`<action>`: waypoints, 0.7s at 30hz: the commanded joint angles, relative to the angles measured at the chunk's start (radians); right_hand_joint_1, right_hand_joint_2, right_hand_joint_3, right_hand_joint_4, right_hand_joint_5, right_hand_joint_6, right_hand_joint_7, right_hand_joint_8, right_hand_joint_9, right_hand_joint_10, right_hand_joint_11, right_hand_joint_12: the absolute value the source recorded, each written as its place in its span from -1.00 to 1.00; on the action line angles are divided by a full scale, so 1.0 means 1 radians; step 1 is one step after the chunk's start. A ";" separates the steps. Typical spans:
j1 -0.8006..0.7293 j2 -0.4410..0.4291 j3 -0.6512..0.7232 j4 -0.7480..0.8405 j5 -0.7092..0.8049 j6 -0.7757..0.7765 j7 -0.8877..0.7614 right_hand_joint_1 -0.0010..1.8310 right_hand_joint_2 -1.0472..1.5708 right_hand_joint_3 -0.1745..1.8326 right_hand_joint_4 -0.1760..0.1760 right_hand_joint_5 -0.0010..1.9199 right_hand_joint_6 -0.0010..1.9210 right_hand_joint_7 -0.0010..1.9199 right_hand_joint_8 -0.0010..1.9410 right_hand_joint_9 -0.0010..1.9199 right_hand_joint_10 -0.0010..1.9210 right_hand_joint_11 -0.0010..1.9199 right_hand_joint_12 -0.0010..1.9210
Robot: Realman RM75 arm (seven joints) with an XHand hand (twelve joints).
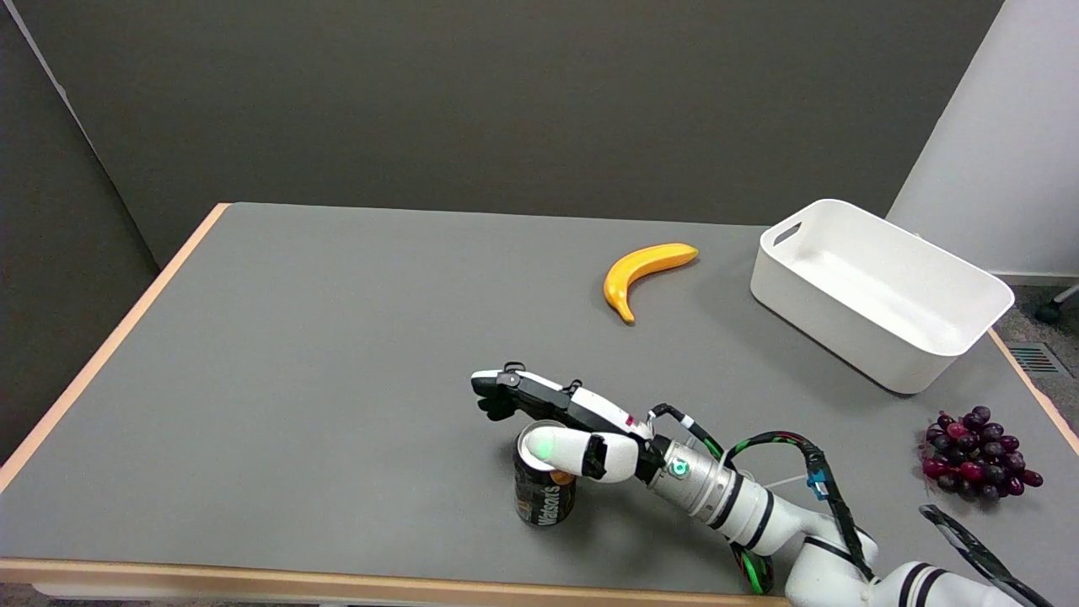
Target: Pick up the black can.
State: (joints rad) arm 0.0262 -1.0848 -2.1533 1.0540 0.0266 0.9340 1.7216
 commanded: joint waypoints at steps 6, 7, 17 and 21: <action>0.004 -0.006 -0.067 -0.074 0.039 0.092 -0.008 -0.67 0.25 0.12 -0.37 -0.92 -0.63 -0.91 -0.69 -0.95 -0.29 -1.00 0.02; 0.003 -0.006 -0.070 -0.077 0.039 0.097 -0.008 -0.67 0.26 0.13 -0.38 -0.92 -0.64 -0.91 -0.69 -0.96 -0.29 -1.00 0.02; 0.002 -0.006 -0.083 -0.127 0.038 0.105 -0.008 -0.67 0.31 -0.05 -0.37 -0.92 -0.69 -0.91 -0.74 -0.97 -0.31 -1.00 -0.03; 0.006 -0.004 -0.080 -0.135 0.028 0.120 -0.008 -0.61 0.25 0.12 -0.37 -0.93 -0.68 -0.91 -0.80 -0.98 -0.37 -1.00 -0.07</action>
State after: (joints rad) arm 0.0301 -1.0891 -2.2157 0.9760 0.0582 1.0134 1.7151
